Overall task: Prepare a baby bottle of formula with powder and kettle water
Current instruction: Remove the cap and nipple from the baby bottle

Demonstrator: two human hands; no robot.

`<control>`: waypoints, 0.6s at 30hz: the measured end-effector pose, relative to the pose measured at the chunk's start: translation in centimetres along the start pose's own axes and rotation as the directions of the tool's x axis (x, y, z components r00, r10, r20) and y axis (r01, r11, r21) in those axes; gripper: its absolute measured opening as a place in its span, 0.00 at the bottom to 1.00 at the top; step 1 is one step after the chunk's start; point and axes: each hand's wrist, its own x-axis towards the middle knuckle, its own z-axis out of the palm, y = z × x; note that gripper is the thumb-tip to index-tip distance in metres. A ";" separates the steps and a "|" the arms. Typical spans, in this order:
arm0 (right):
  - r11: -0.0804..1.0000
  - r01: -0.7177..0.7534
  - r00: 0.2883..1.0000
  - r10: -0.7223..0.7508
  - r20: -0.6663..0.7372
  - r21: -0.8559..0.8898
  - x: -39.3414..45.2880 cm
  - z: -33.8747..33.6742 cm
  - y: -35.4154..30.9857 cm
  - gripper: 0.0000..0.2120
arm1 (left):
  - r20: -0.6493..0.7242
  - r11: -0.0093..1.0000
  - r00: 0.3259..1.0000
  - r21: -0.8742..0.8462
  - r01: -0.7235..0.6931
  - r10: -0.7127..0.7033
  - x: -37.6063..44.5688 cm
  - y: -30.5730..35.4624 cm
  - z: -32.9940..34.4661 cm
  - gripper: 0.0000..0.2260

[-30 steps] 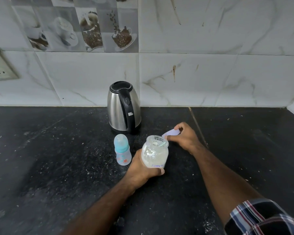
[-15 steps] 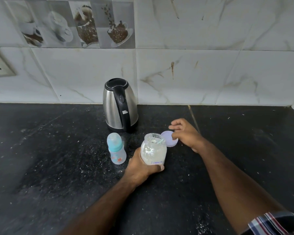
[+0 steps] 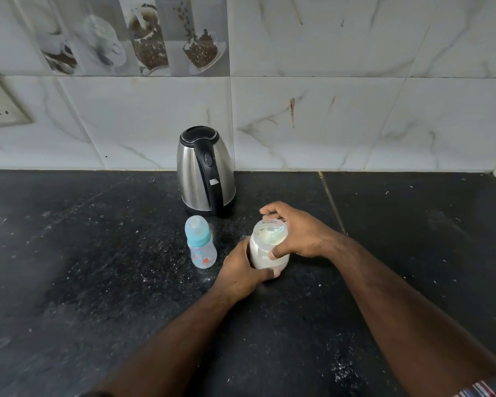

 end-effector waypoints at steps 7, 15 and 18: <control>0.999 -0.027 1.000 0.027 -0.001 -0.029 -0.5 0.4 -0.4 0.50 | -0.048 1.000 0.999 0.014 -0.016 0.017 -1.5 -0.8 -1.9 0.39; 0.999 0.036 0.942 -0.033 -0.335 0.001 -0.5 0.7 -1.9 0.31 | -0.500 0.991 0.866 -0.121 -0.056 -0.012 -3.4 -4.6 -5.8 0.13; 0.998 0.070 0.873 -0.059 -0.484 0.004 0.0 2.0 -3.4 0.22 | -0.573 0.988 0.819 -0.142 -0.061 -0.032 -2.7 -5.2 -7.8 0.18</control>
